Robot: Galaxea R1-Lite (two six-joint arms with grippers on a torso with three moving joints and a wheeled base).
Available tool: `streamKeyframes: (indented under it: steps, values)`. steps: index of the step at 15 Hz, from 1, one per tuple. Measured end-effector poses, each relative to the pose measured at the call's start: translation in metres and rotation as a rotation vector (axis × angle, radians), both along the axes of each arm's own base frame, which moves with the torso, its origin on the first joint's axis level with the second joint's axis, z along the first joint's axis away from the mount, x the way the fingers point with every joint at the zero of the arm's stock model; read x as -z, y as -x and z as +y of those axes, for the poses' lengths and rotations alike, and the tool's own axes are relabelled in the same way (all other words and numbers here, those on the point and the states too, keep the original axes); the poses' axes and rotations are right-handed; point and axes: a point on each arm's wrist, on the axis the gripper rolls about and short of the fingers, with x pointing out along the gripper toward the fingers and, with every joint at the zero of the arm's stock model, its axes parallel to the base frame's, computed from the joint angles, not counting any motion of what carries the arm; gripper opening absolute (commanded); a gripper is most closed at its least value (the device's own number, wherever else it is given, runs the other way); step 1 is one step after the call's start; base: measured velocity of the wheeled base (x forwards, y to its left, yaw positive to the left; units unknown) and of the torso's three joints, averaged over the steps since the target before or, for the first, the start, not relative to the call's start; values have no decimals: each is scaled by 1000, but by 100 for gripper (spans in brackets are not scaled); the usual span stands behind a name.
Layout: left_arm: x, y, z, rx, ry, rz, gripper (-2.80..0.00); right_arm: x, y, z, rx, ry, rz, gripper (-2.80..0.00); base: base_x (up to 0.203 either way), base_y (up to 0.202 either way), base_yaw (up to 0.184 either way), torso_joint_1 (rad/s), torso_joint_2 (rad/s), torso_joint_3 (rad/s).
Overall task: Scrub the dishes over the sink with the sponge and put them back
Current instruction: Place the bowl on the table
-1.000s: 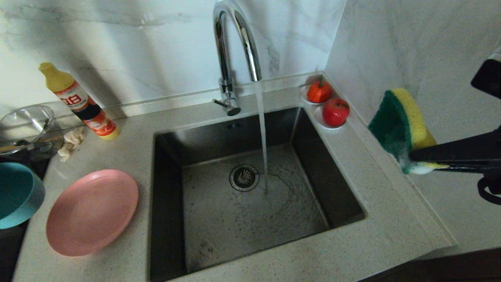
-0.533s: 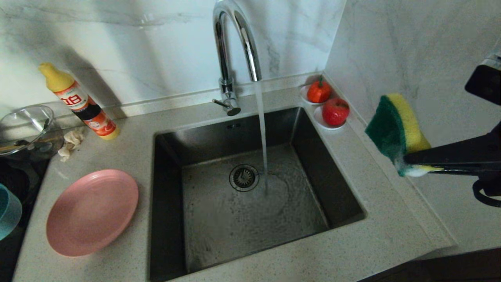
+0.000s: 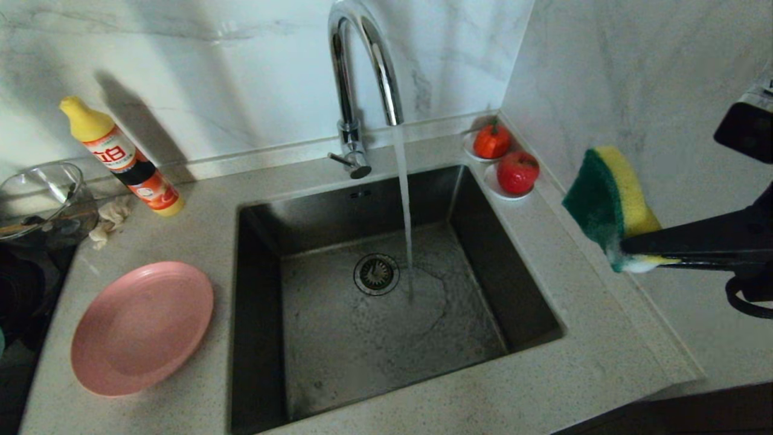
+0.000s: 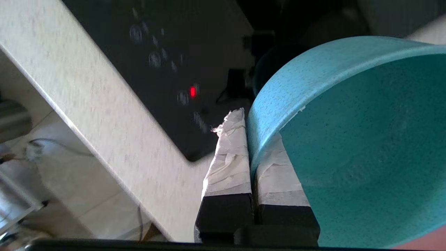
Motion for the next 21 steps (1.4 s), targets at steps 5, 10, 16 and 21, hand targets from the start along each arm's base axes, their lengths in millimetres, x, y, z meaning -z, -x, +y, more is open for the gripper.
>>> streamKeyframes:
  steps: [5,10,16,21]
  values:
    - [15,-12,21,-11,64,-77,-280,0,-1,0,0,0,1,-280,0,0,0,0,0,0]
    - [36,-25,40,-10,84,-101,-280,1,-2,0,3,2,4,-280,0,0,0,0,0,0]
    - [54,-37,54,12,138,-134,-280,0,-3,-1,0,-3,5,-280,0,0,0,0,0,0]
    - [64,-47,62,13,159,-139,-280,1,-3,-1,-1,-3,8,-280,0,0,0,0,0,0]
